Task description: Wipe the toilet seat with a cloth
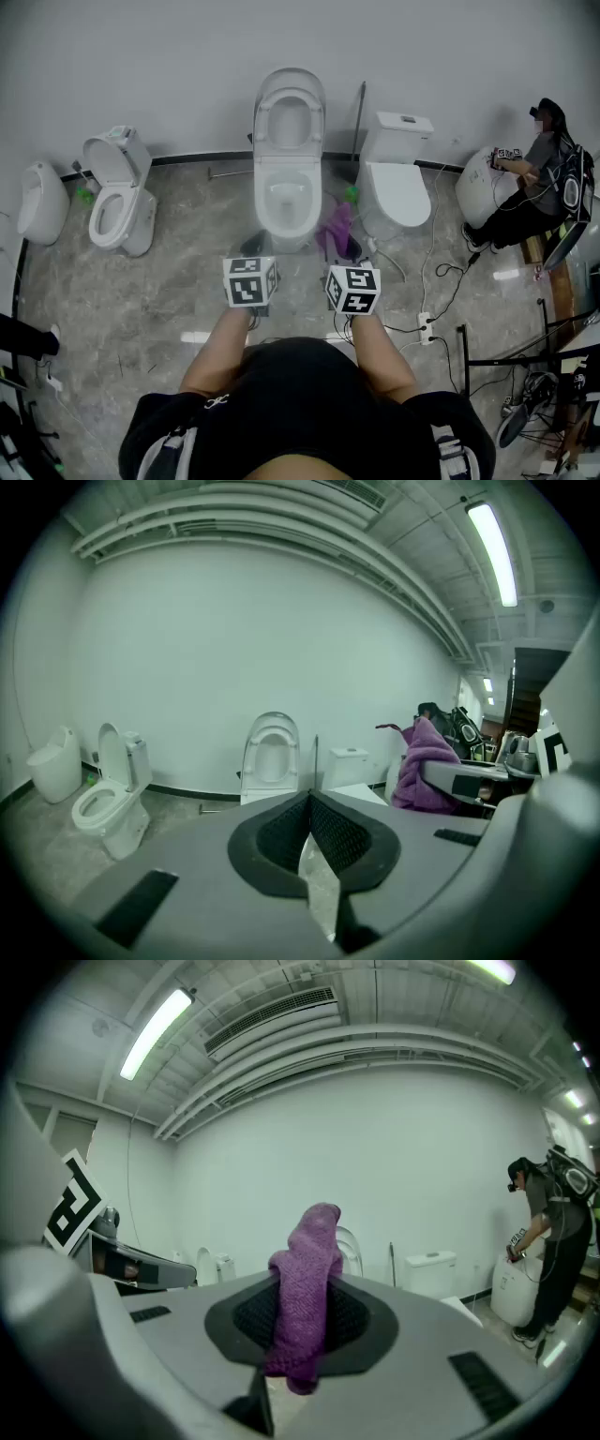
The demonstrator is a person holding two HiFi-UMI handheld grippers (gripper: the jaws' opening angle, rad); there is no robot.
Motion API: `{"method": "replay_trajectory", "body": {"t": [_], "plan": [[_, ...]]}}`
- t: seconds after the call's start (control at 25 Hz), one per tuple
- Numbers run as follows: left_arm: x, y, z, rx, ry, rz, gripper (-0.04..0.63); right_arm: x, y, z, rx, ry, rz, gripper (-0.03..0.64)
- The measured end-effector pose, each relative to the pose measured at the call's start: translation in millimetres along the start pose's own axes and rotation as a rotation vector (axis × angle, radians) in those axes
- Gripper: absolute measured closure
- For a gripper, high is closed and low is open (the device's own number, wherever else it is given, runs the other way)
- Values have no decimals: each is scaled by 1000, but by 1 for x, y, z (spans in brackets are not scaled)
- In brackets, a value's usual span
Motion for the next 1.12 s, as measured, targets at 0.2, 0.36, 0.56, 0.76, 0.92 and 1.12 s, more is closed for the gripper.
{"method": "replay_trajectory", "body": {"t": [0.2, 0.36, 0.56, 0.76, 0.92, 1.12], "plan": [[-9, -5, 5, 0, -5, 3, 589, -5, -2, 9, 18, 1, -1, 538], [-17, -7, 10, 11, -3, -5, 589, -7, -5, 18, 16, 12, 20, 538], [-23, -12, 16, 0, 3, -15, 589, -9, -12, 28, -33, 25, 56, 538], [-25, -15, 10, -7, 1, -28, 588, -16, -12, 23, -39, 16, 39, 538], [-28, -14, -9, 5, -5, -35, 589, -30, -13, 11, -45, 20, 31, 538], [-35, -18, -40, 19, -8, -34, 588, -50, -13, -3, -65, 40, 27, 538]]}}
Point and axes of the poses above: the fingertips, and each gripper's own axes: x backward along the fingers, z to its right, y out of its underside, the point moved 4 cm from there along x, backward along the fingers, and after that the axes turned 6 degrees about -z, right-handed, at the moved point
